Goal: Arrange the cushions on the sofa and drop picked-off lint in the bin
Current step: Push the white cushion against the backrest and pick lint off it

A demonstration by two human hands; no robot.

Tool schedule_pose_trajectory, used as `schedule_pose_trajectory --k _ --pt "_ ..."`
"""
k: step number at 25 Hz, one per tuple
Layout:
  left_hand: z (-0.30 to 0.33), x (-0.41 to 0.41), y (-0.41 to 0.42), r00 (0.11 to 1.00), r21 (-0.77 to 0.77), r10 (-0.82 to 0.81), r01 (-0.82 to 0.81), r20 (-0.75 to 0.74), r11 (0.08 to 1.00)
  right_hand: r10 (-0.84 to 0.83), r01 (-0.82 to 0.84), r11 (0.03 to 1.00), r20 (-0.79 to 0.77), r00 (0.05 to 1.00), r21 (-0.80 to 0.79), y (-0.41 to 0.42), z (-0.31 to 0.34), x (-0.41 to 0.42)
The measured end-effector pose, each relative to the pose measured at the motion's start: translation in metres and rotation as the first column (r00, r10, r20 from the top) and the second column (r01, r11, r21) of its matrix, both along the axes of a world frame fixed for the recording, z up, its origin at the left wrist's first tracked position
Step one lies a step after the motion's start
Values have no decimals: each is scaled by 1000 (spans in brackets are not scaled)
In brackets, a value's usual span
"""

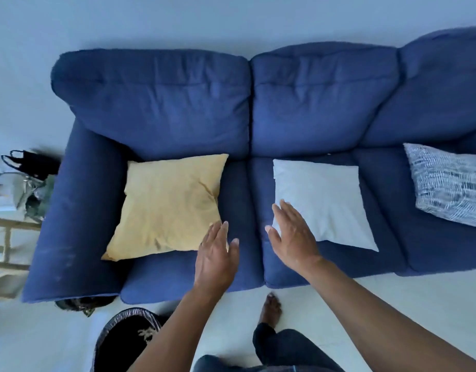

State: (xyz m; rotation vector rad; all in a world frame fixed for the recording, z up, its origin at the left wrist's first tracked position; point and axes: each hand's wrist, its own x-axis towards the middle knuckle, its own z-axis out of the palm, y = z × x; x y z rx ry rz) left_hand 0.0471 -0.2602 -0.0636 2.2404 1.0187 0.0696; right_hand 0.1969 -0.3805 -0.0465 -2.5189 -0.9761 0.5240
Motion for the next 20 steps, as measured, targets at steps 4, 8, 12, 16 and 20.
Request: schedule_pose_trajectory --k 4,8,12,16,20 --pt "-6 74 -26 997 -52 -74 74 11 996 -67 67 997 7 998 -32 -33 4 68" --pt "-9 126 -38 988 -51 -157 157 -8 986 -154 154 988 -31 988 -12 -50 5 117" --pt "-18 185 -27 979 -66 -203 202 -10 977 -209 206 978 -80 975 -44 -60 1 162" --pt "-24 248 -17 977 -76 -212 212 7 974 -238 226 967 -101 966 -116 -74 0 205" --pt "-29 297 -13 962 -56 -269 267 -38 962 -264 248 957 -99 959 -150 -79 -7 251"
